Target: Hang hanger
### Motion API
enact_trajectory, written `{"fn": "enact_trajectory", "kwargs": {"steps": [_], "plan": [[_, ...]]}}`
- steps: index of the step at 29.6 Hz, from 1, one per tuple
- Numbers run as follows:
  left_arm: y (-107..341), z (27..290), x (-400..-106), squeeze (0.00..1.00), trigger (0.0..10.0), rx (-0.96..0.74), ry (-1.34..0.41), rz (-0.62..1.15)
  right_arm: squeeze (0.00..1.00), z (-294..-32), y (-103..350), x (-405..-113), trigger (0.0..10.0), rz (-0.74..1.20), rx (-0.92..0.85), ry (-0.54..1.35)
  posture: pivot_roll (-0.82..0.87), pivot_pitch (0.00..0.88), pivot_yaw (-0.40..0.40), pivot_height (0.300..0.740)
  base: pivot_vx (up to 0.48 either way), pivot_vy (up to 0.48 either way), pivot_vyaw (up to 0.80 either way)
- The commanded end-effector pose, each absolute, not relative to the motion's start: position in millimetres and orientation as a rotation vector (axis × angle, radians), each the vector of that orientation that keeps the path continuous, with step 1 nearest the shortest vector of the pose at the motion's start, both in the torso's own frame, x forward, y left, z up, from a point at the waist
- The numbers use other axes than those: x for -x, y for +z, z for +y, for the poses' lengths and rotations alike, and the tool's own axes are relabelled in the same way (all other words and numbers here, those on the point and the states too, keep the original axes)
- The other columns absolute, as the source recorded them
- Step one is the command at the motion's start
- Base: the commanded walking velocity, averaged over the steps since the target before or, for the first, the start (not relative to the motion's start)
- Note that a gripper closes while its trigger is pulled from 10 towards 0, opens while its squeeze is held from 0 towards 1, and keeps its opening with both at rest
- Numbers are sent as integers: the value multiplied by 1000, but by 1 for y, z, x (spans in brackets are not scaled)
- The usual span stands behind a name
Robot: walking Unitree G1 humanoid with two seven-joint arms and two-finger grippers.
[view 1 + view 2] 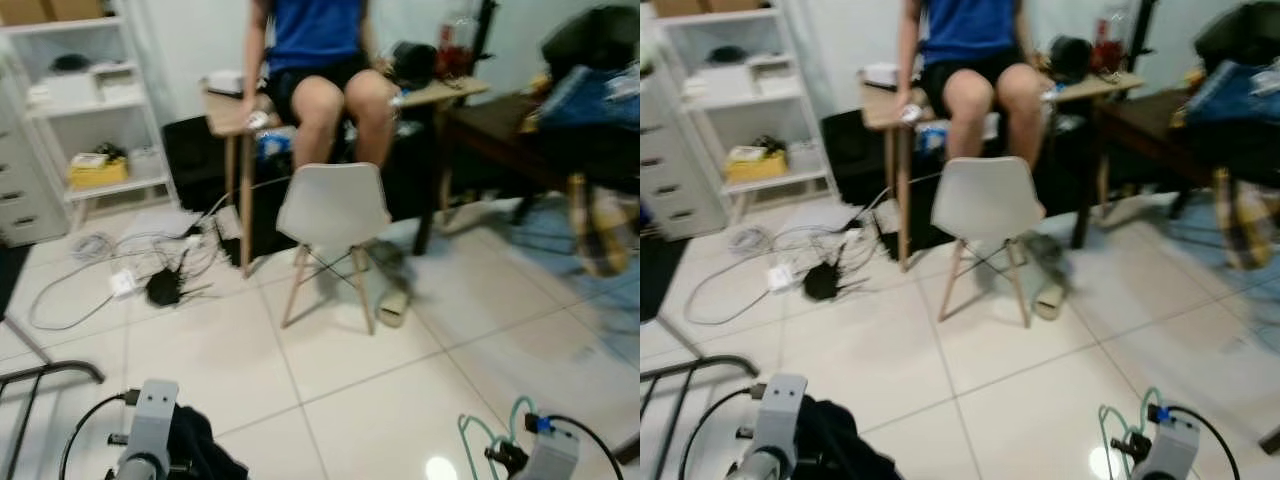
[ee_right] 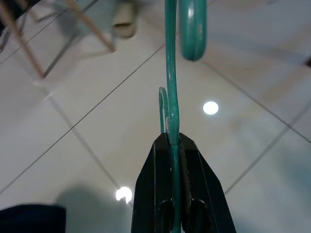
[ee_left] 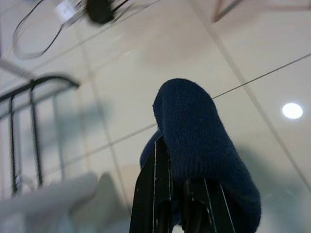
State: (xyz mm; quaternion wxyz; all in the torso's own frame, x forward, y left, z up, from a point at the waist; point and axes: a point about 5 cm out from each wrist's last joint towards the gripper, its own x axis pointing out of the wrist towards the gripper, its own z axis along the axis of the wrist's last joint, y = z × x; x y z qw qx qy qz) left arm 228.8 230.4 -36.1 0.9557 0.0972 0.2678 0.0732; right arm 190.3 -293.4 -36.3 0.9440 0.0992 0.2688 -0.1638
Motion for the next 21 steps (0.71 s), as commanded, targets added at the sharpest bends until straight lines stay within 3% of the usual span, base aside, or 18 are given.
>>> {"fn": "enact_trajectory", "kwargs": {"steps": [1,21], "plan": [[-33,231,-232,0,10000,-204,149,517,0,-294,-37,-188,10000,548,-201,-338,-32,3,42,740,0,0,-800],[-33,233,-232,0,10000,-207,155,516,0,-293,-39,-188,10000,547,-207,-340,-26,6,45,740,0,0,-800]]}}
